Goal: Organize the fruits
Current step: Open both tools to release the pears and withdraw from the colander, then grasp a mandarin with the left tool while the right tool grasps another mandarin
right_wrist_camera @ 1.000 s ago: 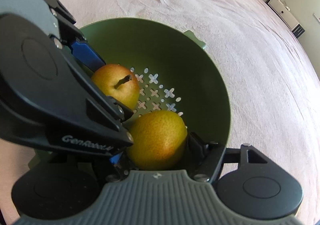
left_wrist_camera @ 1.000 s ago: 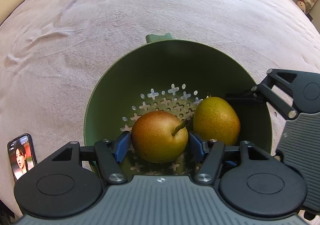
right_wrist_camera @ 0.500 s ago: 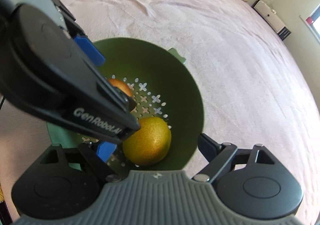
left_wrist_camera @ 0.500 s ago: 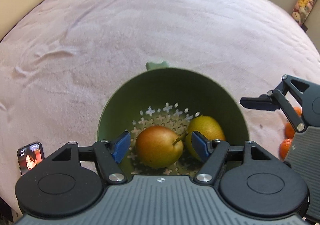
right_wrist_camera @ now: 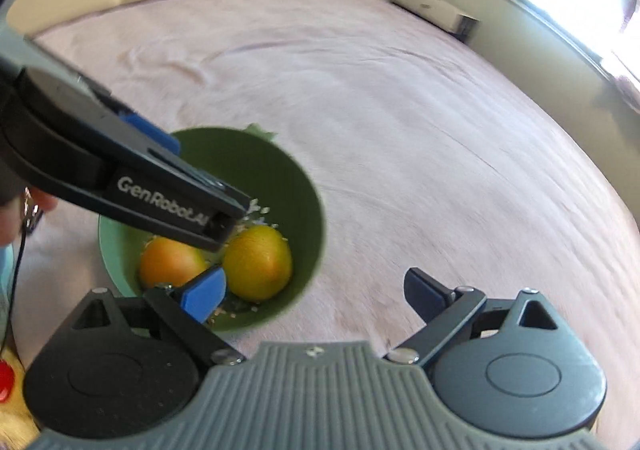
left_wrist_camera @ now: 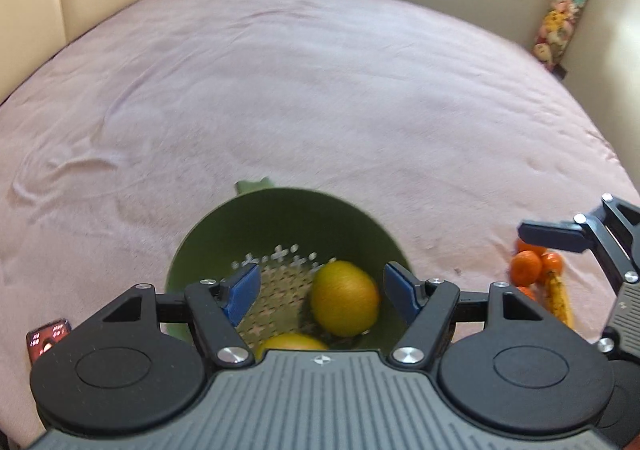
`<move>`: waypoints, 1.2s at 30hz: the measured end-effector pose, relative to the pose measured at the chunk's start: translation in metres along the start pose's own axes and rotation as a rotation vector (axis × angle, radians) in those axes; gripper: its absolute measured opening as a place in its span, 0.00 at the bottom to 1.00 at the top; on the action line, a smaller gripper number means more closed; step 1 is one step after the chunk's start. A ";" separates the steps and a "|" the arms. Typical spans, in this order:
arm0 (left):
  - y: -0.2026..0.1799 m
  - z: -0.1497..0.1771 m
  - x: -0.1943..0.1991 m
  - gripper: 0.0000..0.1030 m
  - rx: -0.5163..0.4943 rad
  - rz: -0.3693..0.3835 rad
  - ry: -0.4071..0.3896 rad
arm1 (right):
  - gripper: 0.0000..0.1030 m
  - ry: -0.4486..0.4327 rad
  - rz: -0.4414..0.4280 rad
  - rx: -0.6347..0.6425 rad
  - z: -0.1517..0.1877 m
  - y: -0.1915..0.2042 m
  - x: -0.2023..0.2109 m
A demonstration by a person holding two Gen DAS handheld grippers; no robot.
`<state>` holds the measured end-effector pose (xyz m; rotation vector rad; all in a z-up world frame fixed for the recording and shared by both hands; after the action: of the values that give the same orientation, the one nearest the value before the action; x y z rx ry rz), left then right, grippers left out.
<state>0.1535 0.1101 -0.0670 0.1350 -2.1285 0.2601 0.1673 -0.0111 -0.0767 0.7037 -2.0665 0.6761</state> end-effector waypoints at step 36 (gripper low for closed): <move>-0.122 0.088 -0.024 0.80 -0.263 0.199 0.055 | 0.88 0.062 0.189 -0.683 0.175 -0.082 0.050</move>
<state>0.1187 -0.0294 -0.1168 -0.2353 -2.1012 0.0965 0.1058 -0.1987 -0.1071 0.0956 -2.1306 0.0589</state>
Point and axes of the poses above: each gripper's, at about its wrist camera, not at the fingertips, and x roughly against the way its jaws point, y to its left, z to its underside, the point moved 9 cm from there along -x, roughly the way its jaws point, and after that the axes turned 6 degrees about y, right-handed, at the moved point
